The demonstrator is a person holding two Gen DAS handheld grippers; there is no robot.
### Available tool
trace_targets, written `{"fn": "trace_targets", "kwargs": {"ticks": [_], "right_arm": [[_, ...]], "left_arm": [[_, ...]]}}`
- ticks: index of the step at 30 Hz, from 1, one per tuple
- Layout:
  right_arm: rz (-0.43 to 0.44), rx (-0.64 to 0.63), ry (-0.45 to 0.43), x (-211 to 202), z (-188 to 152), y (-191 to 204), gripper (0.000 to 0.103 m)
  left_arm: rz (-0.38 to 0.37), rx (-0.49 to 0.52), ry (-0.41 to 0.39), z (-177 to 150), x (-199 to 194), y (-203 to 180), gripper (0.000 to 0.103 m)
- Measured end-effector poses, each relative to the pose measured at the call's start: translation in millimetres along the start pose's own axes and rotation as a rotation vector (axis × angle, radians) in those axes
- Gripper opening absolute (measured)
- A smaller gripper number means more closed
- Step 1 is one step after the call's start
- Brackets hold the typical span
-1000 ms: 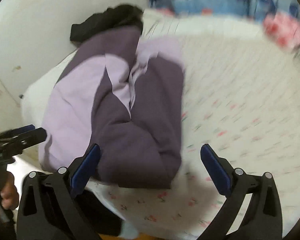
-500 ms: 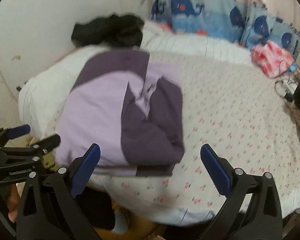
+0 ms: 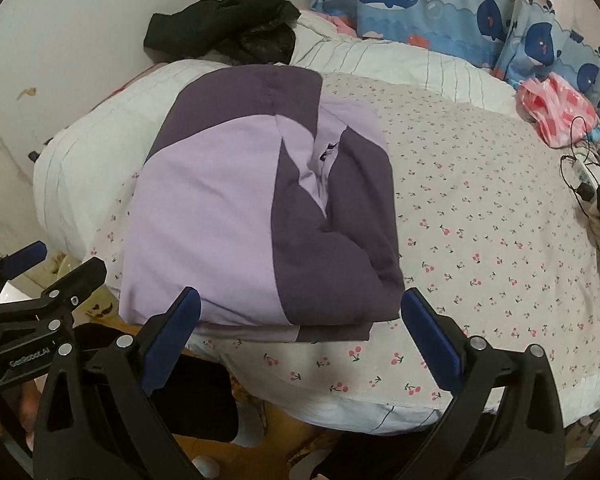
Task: Fold large clothes
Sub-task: 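Open the left tool and withdraw both tools from the folded jacket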
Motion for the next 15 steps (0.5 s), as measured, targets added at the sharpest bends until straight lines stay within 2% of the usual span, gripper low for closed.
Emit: {"fn": "trace_targets", "kwargs": {"ticks": [5,8,15], "right_arm": [[-0.003,-0.010,0.002,1.6,0.2,-1.0,0.097],[-0.001,-0.011,0.007,2.6,-0.3,-1.3,0.097],[0.005,-0.005,0.016,3.3,-2.8,-3.2,0.097]], "left_arm": [[-0.016,-0.020,0.005,-1.5,1.7,1.6,0.098],[-0.001,-0.009,0.025,-3.0,4.3,0.9,0.098],[0.019,0.004,0.007,-5.8,-0.8,-2.7,0.098]]}}
Point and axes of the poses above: each gripper's, at about its wrist camera, not at the fingertips, and x roughly the way its jaws point, y to its left, z to its top, the point moved 4 cm from there along x, roughly the way its jaws point, and after that the axes turned 9 degrees about x, right-handed, at the moved point
